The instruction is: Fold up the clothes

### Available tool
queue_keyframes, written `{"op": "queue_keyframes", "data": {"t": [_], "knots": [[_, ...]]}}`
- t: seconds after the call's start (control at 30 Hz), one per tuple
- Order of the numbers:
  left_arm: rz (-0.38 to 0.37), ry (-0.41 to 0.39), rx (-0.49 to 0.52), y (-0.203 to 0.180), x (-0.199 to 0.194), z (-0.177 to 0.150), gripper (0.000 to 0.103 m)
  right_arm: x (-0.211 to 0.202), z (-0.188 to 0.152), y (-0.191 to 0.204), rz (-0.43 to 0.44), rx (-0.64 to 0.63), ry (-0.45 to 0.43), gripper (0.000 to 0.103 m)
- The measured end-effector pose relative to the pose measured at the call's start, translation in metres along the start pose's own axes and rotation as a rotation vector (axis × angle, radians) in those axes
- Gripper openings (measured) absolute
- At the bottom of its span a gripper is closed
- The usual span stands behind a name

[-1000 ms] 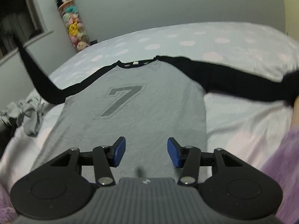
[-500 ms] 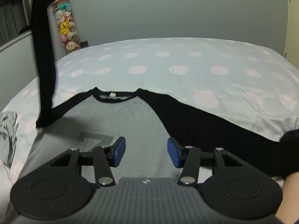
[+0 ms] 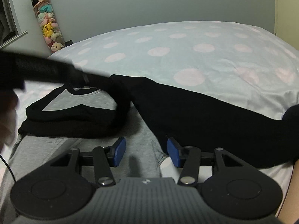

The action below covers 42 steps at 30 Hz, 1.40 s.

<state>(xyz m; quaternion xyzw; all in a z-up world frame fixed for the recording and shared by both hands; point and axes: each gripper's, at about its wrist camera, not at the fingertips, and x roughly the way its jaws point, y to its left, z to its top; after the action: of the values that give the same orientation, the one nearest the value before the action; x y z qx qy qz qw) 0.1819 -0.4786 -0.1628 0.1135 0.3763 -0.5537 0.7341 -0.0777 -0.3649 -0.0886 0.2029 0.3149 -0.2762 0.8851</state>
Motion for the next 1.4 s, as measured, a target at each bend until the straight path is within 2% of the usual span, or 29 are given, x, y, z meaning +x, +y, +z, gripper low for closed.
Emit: {"op": "queue_keyframes", "data": {"t": [0.07, 0.23, 0.33, 0.4, 0.43, 0.57, 0.7, 0.87, 0.9, 0.93, 0.97, 1.13, 1.23, 1.4], "knots": [[-0.015, 0.014, -0.005, -0.004, 0.005, -0.007, 0.016, 0.002, 0.0, -0.001, -0.001, 0.001, -0.004, 0.053], [0.033, 0.004, 0.03, -0.007, -0.026, -0.028, 0.027, 0.002, 0.001, 0.004, -0.002, -0.036, -0.039, 0.053], [0.104, 0.016, 0.06, 0.009, -0.05, -0.048, 0.028, 0.0, 0.001, 0.012, 0.009, -0.08, -0.077, 0.052], [0.167, 0.028, 0.064, 0.024, -0.07, -0.062, 0.028, 0.0, 0.002, 0.018, 0.02, -0.099, -0.096, 0.044], [0.198, 0.034, 0.05, 0.034, -0.078, -0.067, 0.028, 0.001, 0.003, 0.021, 0.021, -0.111, -0.104, 0.036], [0.325, 0.054, -0.031, 0.079, -0.11, -0.085, 0.028, 0.015, 0.011, 0.03, -0.006, -0.191, -0.097, 0.036], [0.397, 0.046, -0.094, 0.115, -0.128, -0.094, 0.028, 0.029, 0.02, 0.029, -0.028, -0.227, -0.091, 0.037], [0.407, 0.057, -0.158, 0.141, -0.123, -0.101, 0.028, 0.056, 0.028, 0.02, -0.046, -0.237, -0.044, 0.035], [0.409, 0.056, -0.158, 0.141, -0.121, -0.103, 0.028, 0.059, 0.029, 0.017, -0.045, -0.222, -0.039, 0.018], [0.411, 0.055, -0.156, 0.142, -0.12, -0.105, 0.027, 0.058, 0.031, 0.012, -0.051, -0.19, -0.047, 0.009], [0.413, 0.053, -0.154, 0.142, -0.118, -0.107, 0.027, 0.057, 0.033, 0.006, -0.057, -0.156, -0.056, 0.007], [0.418, 0.055, -0.134, 0.143, -0.117, -0.11, 0.026, 0.047, 0.046, -0.03, -0.122, 0.012, -0.076, 0.004], [0.404, 0.054, -0.142, 0.145, -0.121, -0.109, 0.026, 0.048, 0.045, -0.049, -0.098, 0.111, -0.06, 0.004], [0.392, -0.007, -0.202, 0.158, -0.139, -0.097, 0.026, 0.048, 0.044, -0.047, -0.088, 0.107, -0.064, 0.005]]}}
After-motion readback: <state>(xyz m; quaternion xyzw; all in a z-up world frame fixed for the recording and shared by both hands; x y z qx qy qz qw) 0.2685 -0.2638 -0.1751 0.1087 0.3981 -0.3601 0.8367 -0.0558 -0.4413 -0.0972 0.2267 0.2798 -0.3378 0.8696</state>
